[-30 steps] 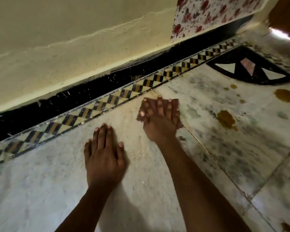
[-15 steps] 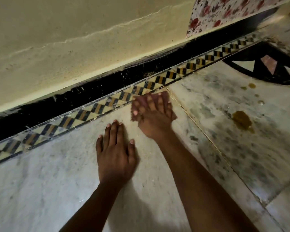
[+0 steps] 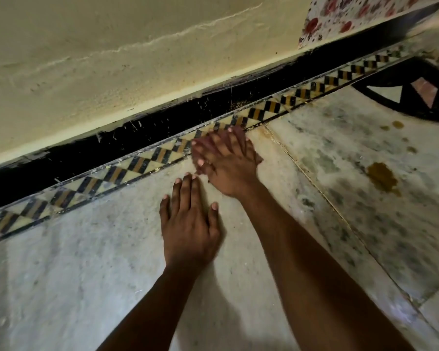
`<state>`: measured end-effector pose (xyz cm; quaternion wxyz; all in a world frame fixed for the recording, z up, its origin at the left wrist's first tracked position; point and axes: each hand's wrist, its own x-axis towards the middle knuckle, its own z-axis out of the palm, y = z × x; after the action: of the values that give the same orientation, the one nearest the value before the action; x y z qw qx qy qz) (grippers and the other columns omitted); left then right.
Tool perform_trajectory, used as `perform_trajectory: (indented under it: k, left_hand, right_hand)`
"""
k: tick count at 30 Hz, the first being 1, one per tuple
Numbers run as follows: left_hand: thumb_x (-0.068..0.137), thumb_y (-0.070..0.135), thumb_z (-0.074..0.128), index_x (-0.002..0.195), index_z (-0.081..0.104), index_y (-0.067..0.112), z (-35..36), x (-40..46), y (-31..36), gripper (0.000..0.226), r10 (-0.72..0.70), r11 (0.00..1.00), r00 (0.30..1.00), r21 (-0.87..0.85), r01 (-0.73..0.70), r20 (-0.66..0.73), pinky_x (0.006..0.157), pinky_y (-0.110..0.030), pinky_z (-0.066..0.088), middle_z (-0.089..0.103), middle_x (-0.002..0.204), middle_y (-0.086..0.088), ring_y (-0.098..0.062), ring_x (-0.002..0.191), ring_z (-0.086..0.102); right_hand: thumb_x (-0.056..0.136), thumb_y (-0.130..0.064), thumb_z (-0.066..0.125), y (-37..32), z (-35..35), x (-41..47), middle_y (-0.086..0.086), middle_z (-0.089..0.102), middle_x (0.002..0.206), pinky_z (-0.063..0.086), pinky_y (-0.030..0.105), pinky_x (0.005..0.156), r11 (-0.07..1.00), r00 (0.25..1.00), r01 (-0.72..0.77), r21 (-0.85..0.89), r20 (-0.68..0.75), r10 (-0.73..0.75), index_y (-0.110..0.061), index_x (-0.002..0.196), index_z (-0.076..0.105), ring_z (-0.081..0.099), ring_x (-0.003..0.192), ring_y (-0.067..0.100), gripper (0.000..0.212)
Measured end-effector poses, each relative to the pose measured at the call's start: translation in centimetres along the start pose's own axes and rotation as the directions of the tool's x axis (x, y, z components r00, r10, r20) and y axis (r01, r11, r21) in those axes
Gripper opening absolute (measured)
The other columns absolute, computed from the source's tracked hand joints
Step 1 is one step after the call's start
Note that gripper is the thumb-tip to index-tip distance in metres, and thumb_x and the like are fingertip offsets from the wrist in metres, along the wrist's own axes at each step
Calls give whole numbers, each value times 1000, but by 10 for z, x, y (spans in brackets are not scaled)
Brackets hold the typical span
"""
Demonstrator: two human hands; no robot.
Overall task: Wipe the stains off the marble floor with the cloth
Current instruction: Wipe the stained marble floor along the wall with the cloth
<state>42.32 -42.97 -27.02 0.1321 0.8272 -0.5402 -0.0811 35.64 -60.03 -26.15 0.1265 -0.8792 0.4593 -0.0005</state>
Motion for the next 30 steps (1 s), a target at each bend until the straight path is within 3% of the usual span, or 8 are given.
perform_trajectory:
  k: [5,7,11,15,18,21,25,30]
  left_hand:
    - [109,56,12,173,-1,16,1,1,0,76,2,999,999,46,-4,40,136,-53,10,-1,182,-6,-21,168,-1]
    - [110,56,10,172,-8,16,2,2,-1,76,6,998,998,57,-9,63,136,-52,7,-11,181,-5,-20,168,-9]
    - [109,56,8,171,-9,16,1,1,1,76,4,998,998,55,-7,61,136,-52,3,-16,181,-5,-19,167,-14]
    - [108,57,5,171,-7,16,2,3,0,76,13,997,997,70,-19,81,135,-54,5,-15,181,-6,-20,167,-13]
    - [108,57,3,171,-6,15,0,3,0,77,11,997,996,77,-18,87,135,-56,8,-14,181,-7,-21,168,-12]
    - [108,57,3,171,-9,15,1,3,-2,77,30,996,996,75,-37,88,135,-55,5,-17,180,-6,-20,167,-15]
    - [108,57,6,172,-5,16,6,2,-2,76,35,997,998,70,-39,53,135,-53,4,-13,181,-5,-20,168,-11]
    - [108,58,7,172,-3,18,3,2,-1,77,28,998,999,60,-30,44,136,-51,5,-11,182,-4,-18,168,-9]
  right_hand:
    - [106,-71,14,43,8,-76,-13,6,180,8,61,130,983,985,152,-102,-73,-159,-62,162,14,-1,167,26,57]
    - [102,-76,12,59,6,-79,-7,12,180,14,66,128,994,992,-77,-82,-107,68,-60,162,20,6,166,33,63]
    - [104,-69,20,31,-2,-13,10,-5,180,-2,73,126,855,854,-501,137,-86,514,-47,168,7,-10,162,49,69]
    - [111,-59,20,4,-4,1,3,-12,180,-11,64,127,993,993,-117,0,19,117,-43,168,-5,-19,163,41,65]
    - [105,-65,14,26,2,-61,-7,-6,181,-4,62,128,991,991,131,-35,-14,-131,-53,166,0,-14,165,30,64]
    - [98,-71,19,83,-3,-89,-4,6,180,5,69,128,995,993,-98,-36,-67,95,-55,164,12,0,166,34,68]
    - [107,-62,23,110,-21,-17,11,-1,180,-2,70,128,846,837,-528,73,-122,533,-45,168,9,-9,163,47,65]
    - [110,-58,27,81,-25,19,1,-15,180,-9,65,129,980,980,-199,-11,9,199,-45,168,-8,-18,163,41,69]
